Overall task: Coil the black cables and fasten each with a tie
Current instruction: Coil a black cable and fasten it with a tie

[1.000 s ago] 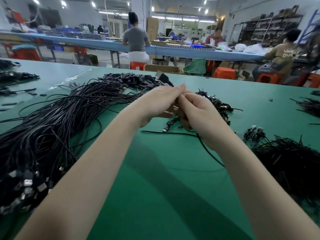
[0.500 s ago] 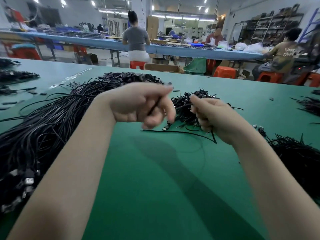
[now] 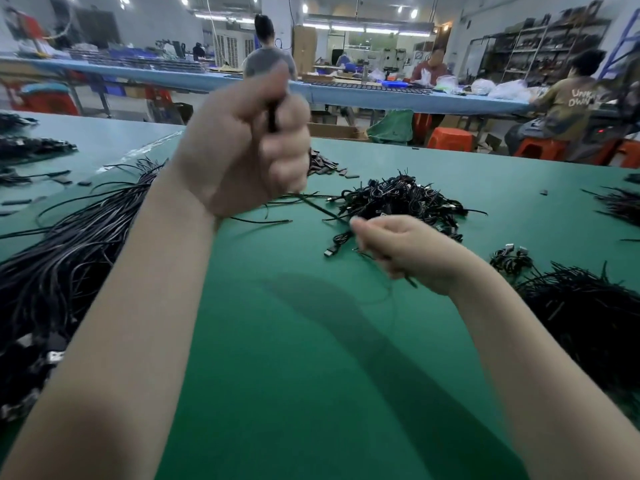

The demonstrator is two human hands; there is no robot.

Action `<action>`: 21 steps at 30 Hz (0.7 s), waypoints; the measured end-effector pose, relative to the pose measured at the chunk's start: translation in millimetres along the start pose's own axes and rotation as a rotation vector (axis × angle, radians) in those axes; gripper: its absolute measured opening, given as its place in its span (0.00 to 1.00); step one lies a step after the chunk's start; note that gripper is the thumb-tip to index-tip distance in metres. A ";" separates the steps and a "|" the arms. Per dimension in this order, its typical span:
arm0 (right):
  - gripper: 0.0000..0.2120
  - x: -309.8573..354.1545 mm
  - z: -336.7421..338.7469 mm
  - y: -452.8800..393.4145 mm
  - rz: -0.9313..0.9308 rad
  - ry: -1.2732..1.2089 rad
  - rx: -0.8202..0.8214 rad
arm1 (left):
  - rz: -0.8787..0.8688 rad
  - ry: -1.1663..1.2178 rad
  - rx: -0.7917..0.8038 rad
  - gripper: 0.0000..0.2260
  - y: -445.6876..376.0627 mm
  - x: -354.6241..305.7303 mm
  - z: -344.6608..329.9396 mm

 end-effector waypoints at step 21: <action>0.20 -5.5 15.8 -2.7 0.038 0.308 -0.404 | 0.645 -0.398 0.114 0.24 -12.2 46.6 21.0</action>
Point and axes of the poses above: each hand's wrist, its own y-axis away from the middle knuckle, its own z-axis out of the back of the hand, x = y × z, the point moved 1 cm from there along -y, towards the middle knuckle, and after that the axes turned 11 degrees about x, right-handed, at the moved point
